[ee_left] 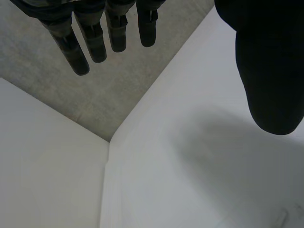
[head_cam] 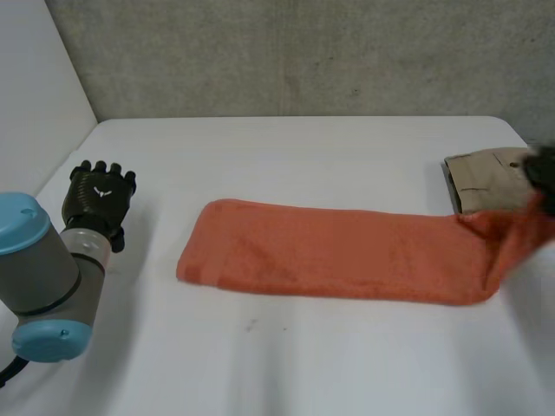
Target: Fold the laundry.
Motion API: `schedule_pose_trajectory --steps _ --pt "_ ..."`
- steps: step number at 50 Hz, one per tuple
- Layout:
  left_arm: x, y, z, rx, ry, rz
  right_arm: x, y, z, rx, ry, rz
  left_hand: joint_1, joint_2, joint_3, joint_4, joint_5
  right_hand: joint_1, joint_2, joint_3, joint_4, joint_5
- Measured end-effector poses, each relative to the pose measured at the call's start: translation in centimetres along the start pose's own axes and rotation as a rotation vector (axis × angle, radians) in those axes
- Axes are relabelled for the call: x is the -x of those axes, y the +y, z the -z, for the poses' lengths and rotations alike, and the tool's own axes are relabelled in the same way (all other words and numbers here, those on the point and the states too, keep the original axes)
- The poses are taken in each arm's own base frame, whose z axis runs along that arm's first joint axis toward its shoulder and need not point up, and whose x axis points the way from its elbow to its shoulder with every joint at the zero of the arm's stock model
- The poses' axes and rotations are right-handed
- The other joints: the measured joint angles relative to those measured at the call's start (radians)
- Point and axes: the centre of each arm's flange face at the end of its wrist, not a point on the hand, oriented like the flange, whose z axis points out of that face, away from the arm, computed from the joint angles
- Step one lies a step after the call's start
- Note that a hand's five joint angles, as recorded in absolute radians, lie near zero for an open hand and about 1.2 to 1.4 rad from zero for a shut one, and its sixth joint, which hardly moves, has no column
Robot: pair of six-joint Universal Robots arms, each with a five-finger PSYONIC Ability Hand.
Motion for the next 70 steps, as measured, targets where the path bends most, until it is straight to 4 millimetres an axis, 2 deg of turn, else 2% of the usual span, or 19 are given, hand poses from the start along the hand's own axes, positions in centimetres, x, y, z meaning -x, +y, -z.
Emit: schedule_pose_trajectory --steps 5,8,13,15,22,25,26,27,29,30,31,33,37,38,39,45,54,62,70 --pt "0.3 -0.3 0.2 -0.007 -0.009 0.002 6.9 -7.9 0.4 -0.207 -0.129 0.015 0.000 0.000 0.000 0.000 0.000 0.000 0.000 0.000 0.000 0.000" --pt "0.5 -0.4 0.2 -0.009 -0.014 0.003 10.7 -11.0 0.9 -0.288 -0.196 0.038 0.000 0.000 0.000 0.000 0.000 0.000 0.000 0.000 0.000 0.000" --pt "0.6 -0.4 0.2 -0.009 -0.017 0.003 11.4 -11.5 1.0 -0.302 -0.207 0.043 0.000 0.000 0.000 0.000 0.000 0.000 0.000 0.000 0.000 0.000" --pt "0.8 -0.5 0.2 -0.010 -0.024 0.004 22.4 -16.3 2.8 -0.484 -0.403 0.123 0.000 0.000 0.000 0.000 0.000 0.000 0.000 0.000 0.000 0.000" --pt "0.9 -0.4 0.1 -0.007 -0.027 0.004 32.5 -15.3 3.7 -0.582 -0.636 0.175 0.000 0.000 0.000 0.000 0.000 0.000 0.000 0.000 0.000 0.000" --pt "0.9 -0.4 0.1 -0.007 -0.026 0.004 33.8 -14.8 3.8 -0.590 -0.668 0.179 0.000 0.000 0.000 0.000 0.000 -0.020 -0.040 -0.047 -0.052 -0.034" --pt "0.8 -0.3 0.1 -0.007 -0.025 0.004 34.7 -14.4 3.8 -0.595 -0.692 0.180 0.000 0.000 0.000 0.000 0.000 -0.143 -0.213 -0.210 -0.215 -0.180" --pt "0.8 -0.3 0.1 -0.007 -0.024 0.004 35.0 -14.4 3.8 -0.596 -0.698 0.178 0.000 0.000 0.000 0.000 0.000 -0.143 -0.213 -0.210 -0.215 -0.180" --pt "0.8 -0.4 0.1 -0.008 -0.021 0.004 34.8 -14.6 3.7 -0.590 -0.693 0.166 0.000 0.000 0.000 0.000 0.000 -0.509 -0.613 -0.620 -0.605 -0.574" --pt "0.7 -0.4 0.1 -0.009 -0.019 0.004 34.6 -14.7 3.7 -0.585 -0.687 0.160 0.000 0.000 0.000 0.000 0.000 -0.509 -0.613 -0.620 -0.605 -0.574" --pt "0.6 -0.4 0.1 -0.011 -0.016 0.003 34.1 -14.9 3.6 -0.569 -0.674 0.146 0.000 0.000 0.000 0.000 0.000 -0.682 -0.822 -0.814 -0.819 -0.790" --pt "0.4 -0.5 0.2 -0.015 -0.009 0.002 32.5 -15.3 3.4 -0.521 -0.638 0.110 0.000 0.000 0.000 0.000 0.000 -0.758 -0.929 -0.942 -0.939 -0.907" --pt "-0.4 -1.1 0.6 -0.038 0.019 -0.002 28.4 -15.3 2.8 -0.394 -0.556 0.027 0.000 0.000 0.000 0.000 0.000 -0.769 -0.954 -0.969 -0.958 -0.922" --pt "-0.4 -1.1 0.6 -0.038 0.019 -0.002 28.4 -15.3 2.8 -0.394 -0.556 0.027 0.000 0.000 0.000 0.000 0.000 -0.769 -0.954 -0.969 -0.958 -0.922" --pt "-1.3 -1.8 1.0 -0.065 0.051 -0.005 25.4 -14.7 2.5 -0.306 -0.505 -0.026 0.000 0.000 0.000 0.000 0.000 -0.769 -0.954 -0.969 -0.958 -0.922" --pt "-4.2 -3.7 2.7 -0.157 0.177 -0.016 20.2 -11.5 2.9 -0.122 -0.435 -0.109 0.000 0.000 0.000 0.000 0.000 -0.769 -0.954 -0.969 -0.958 -0.922" --pt "-8.4 -4.3 4.7 -0.213 0.336 -0.039 18.9 -5.2 3.6 0.040 -0.420 -0.142 0.174 0.156 0.149 0.158 0.147 -0.769 -0.954 -0.969 -0.958 -0.922" --pt "-10.5 -2.6 4.9 -0.143 0.418 -0.068 18.9 -2.7 4.3 0.064 -0.416 -0.155 0.206 0.201 0.198 0.202 0.195 -0.769 -0.954 -0.969 -0.958 -0.922" --pt "-11.0 -2.1 4.8 -0.114 0.479 -0.076 18.6 -2.1 4.6 0.063 -0.405 -0.162 0.308 0.292 0.287 0.295 0.281 -0.769 -0.954 -0.969 -0.958 -0.922"
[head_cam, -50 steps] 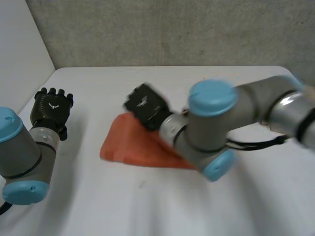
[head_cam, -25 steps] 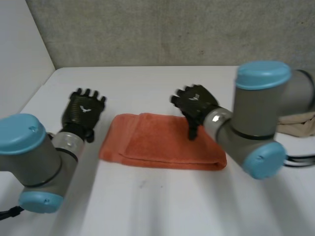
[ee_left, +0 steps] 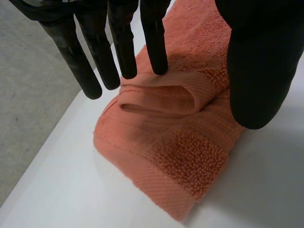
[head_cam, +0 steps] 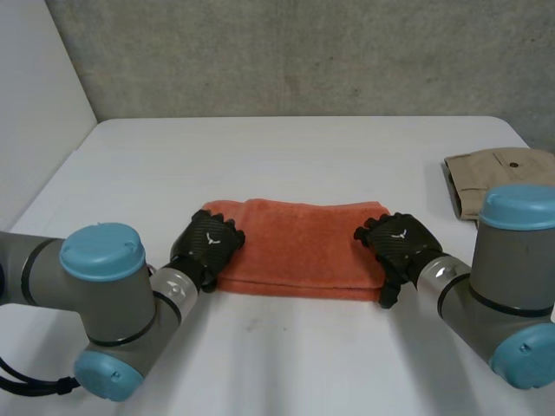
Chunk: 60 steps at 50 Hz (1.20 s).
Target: Fold the laundry.
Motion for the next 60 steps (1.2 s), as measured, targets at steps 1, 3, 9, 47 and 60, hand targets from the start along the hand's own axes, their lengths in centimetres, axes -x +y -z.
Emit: schedule_pose_trajectory --steps 1,3,9,47,60 --pt "0.0 0.0 -0.1 -0.002 0.008 0.001 0.0 0.1 0.1 0.000 0.001 -0.001 0.029 0.031 0.027 0.027 0.026 0.000 0.000 0.000 0.000 0.000" --pt "0.0 0.0 -0.3 -0.005 0.013 0.002 0.0 0.2 0.1 0.001 0.002 -0.002 0.070 0.068 0.067 0.066 0.063 0.000 0.000 0.000 0.000 0.000" --pt "0.2 0.0 -1.1 -0.013 0.010 0.004 0.1 0.4 0.2 0.006 0.001 -0.003 0.227 0.239 0.238 0.234 0.222 0.000 0.000 0.000 0.000 0.000" --pt "1.6 -2.0 -1.0 0.008 0.029 0.025 -0.2 0.3 0.3 0.002 0.008 -0.002 0.174 0.192 0.192 0.181 0.184 0.000 0.000 0.000 0.000 0.000" --pt "1.1 -1.1 -2.3 0.029 0.042 0.029 -0.2 0.4 0.3 0.005 0.008 -0.004 0.297 0.298 0.297 0.294 0.285 0.000 0.000 0.000 0.000 0.000"
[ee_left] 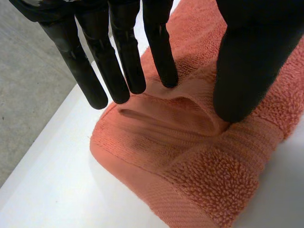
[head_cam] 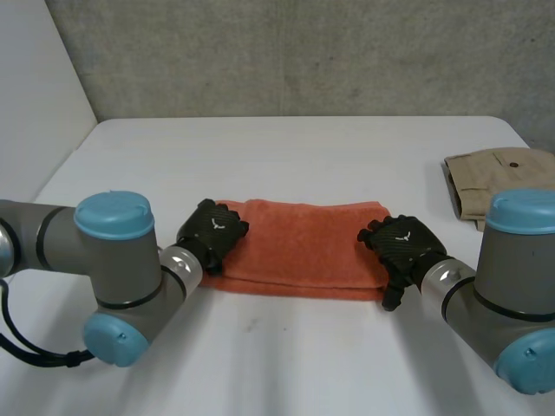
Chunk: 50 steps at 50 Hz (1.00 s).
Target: Fold the laundry.
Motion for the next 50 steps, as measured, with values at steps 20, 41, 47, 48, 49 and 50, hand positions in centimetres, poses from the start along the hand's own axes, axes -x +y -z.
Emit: schedule_pose_trajectory --steps 20,41,47,48,49,50 --pt "1.7 0.4 0.2 0.065 -0.058 0.000 0.0 -0.2 0.0 -0.007 0.001 -0.004 0.290 0.389 0.387 0.395 0.362 0.000 0.000 0.000 0.000 0.000" --pt "3.2 2.0 2.1 0.142 -0.138 -0.007 0.3 -0.9 0.0 -0.039 -0.035 -0.194 0.290 0.389 0.387 0.396 0.362 0.000 0.000 0.001 0.000 0.000" --pt "2.7 2.2 2.6 0.153 -0.126 -0.008 0.4 -0.4 -0.6 -0.036 -0.047 -0.233 -0.097 -0.057 -0.042 -0.047 -0.036 0.005 0.017 0.026 0.004 0.006" --pt "2.7 2.1 2.7 0.152 -0.127 -0.009 0.4 -0.3 -0.7 -0.035 -0.048 -0.237 -0.153 -0.106 -0.101 -0.108 -0.096 0.020 0.042 0.050 0.022 0.024" --pt "2.7 2.1 2.8 0.152 -0.129 -0.009 0.4 -0.2 -0.8 -0.034 -0.048 -0.240 -0.153 -0.106 -0.101 -0.108 -0.096 0.034 0.058 0.064 0.041 0.041" --pt "2.8 1.9 2.9 0.150 -0.133 -0.009 0.4 -0.1 -0.9 -0.033 -0.048 -0.243 -0.153 -0.106 -0.101 -0.108 -0.096 0.034 0.058 0.064 0.041 0.041"
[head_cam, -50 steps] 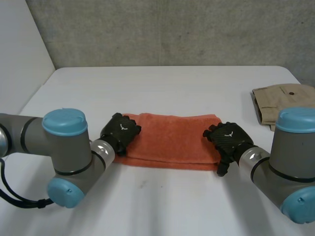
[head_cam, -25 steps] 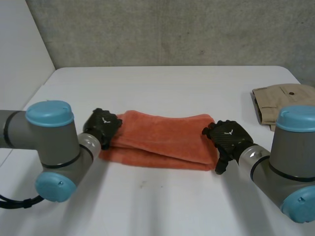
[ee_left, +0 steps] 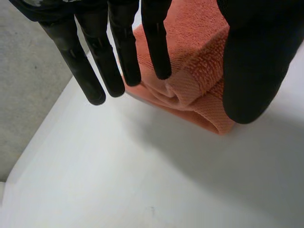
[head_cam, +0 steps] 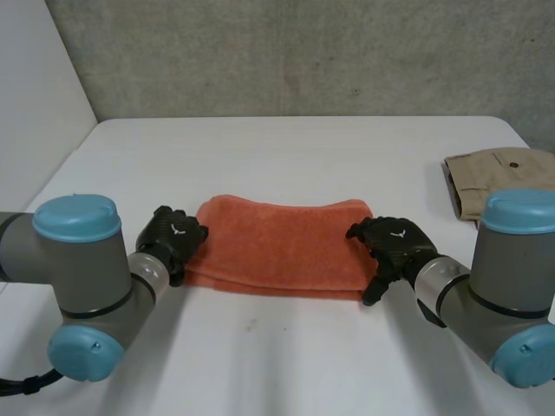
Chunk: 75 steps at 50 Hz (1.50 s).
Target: Fold the laundry.
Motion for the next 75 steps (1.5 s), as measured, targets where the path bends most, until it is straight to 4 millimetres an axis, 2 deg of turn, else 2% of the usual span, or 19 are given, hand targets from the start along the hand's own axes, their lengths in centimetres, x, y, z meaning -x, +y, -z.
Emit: schedule_pose_trajectory --steps 3,6,9,12,22,29,34,39,44,45,50,52,57,59,62,65,68,71,75 --pt "0.4 -0.4 0.3 -0.006 -0.018 0.001 0.0 0.4 -0.4 0.004 0.000 -0.006 -0.070 -0.103 -0.108 -0.105 -0.112 0.000 0.000 0.000 0.000 0.000" --pt "1.1 -0.9 0.6 -0.015 -0.048 0.005 0.0 0.9 -1.0 0.010 -0.001 -0.007 -0.081 -0.125 -0.126 -0.126 -0.136 0.168 0.183 0.185 0.190 0.165" --pt "1.6 -1.2 0.8 -0.023 -0.069 0.011 0.0 1.2 -1.4 0.011 0.001 -0.005 -0.081 -0.125 -0.126 -0.126 -0.136 0.478 0.597 0.570 0.584 0.544" --pt "2.0 -1.7 1.1 -0.034 -0.084 0.017 -0.2 1.4 -1.7 0.006 0.009 -0.001 -0.081 -0.125 -0.126 -0.126 -0.136 0.615 0.805 0.817 0.837 0.780" --pt "2.5 -2.3 2.0 -0.053 -0.098 0.022 -1.4 -0.9 0.8 -0.054 0.058 0.043 -0.081 -0.127 -0.126 -0.126 -0.136 0.644 0.831 0.903 0.913 0.849" --pt "2.9 -2.8 2.9 -0.070 -0.110 0.024 -5.7 -1.6 2.9 0.010 0.160 0.211 -0.099 -0.138 -0.136 -0.138 -0.149 0.679 0.851 0.903 0.915 0.849" --pt "3.1 -3.0 3.2 -0.079 -0.117 0.025 -7.0 -2.4 3.1 0.042 0.178 0.335 -0.127 -0.162 -0.162 -0.164 -0.173 0.679 0.851 0.903 0.916 0.849" --pt "3.6 -3.8 3.2 -0.117 -0.143 0.033 -3.8 -6.3 2.4 -0.066 0.108 0.490 -0.193 -0.229 -0.234 -0.238 -0.244 0.692 0.851 0.903 0.916 0.858" --pt "4.3 -5.4 2.7 -0.196 -0.184 0.084 1.8 -8.6 1.4 -0.187 -0.021 0.563 -0.249 -0.294 -0.296 -0.300 -0.307 0.692 0.870 0.903 0.916 0.864" --pt "4.6 -6.0 2.6 -0.221 -0.193 0.108 3.8 -8.8 1.0 -0.213 -0.070 0.581 -0.258 -0.301 -0.305 -0.307 -0.315 0.692 0.872 0.903 0.916 0.864" --pt "5.4 -7.6 2.3 -0.296 -0.210 0.208 9.2 -7.9 0.2 -0.242 -0.201 0.621 -0.260 -0.307 -0.310 -0.309 -0.322 0.679 0.848 0.871 0.880 0.840" --pt "5.7 -8.5 2.1 -0.333 -0.209 0.270 11.5 -6.8 -0.2 -0.231 -0.257 0.631 -0.260 -0.307 -0.310 -0.309 -0.324 0.395 0.463 0.502 0.508 0.494" --pt "5.8 -9.6 1.6 -0.374 -0.193 0.353 13.0 -5.7 -0.5 -0.202 -0.299 0.594 -0.260 -0.307 -0.310 -0.309 -0.324 0.039 0.057 0.071 0.078 0.063" --pt "5.6 -9.8 1.3 -0.384 -0.184 0.374 12.9 -5.7 -0.5 -0.195 -0.299 0.567 -0.260 -0.307 -0.310 -0.311 -0.324 -0.028 -0.047 -0.045 -0.033 -0.036" --pt "4.8 -10.5 0.6 -0.402 -0.149 0.420 10.3 -6.7 -0.7 -0.167 -0.249 0.395 -0.260 -0.307 -0.310 -0.314 -0.325 -0.035 -0.060 -0.064 -0.042 -0.041" --pt "3.3 -11.0 0.1 -0.421 -0.089 0.449 5.6 -8.2 -0.3 -0.159 -0.151 0.189 -0.260 -0.307 -0.310 -0.314 -0.327 -0.035 -0.060 -0.064 -0.042 -0.041" --pt "2.1 -11.4 -0.1 -0.435 -0.036 0.462 3.1 -8.9 0.2 -0.163 -0.096 0.092 -0.260 -0.307 -0.310 -0.314 -0.327 -0.035 -0.060 -0.064 -0.042 -0.041" --pt "-0.5 -11.8 -0.4 -0.446 0.077 0.484 0.1 -9.2 1.0 -0.159 -0.026 -0.002 -0.260 -0.307 -0.310 -0.314 -0.327 -0.035 -0.060 -0.064 -0.042 -0.041" --pt "-3.5 -11.9 -0.6 -0.430 0.184 0.498 -1.6 -8.6 1.4 -0.137 0.016 -0.037 -0.260 -0.307 -0.310 -0.314 -0.327 -0.035 -0.060 -0.064 -0.042 -0.041"
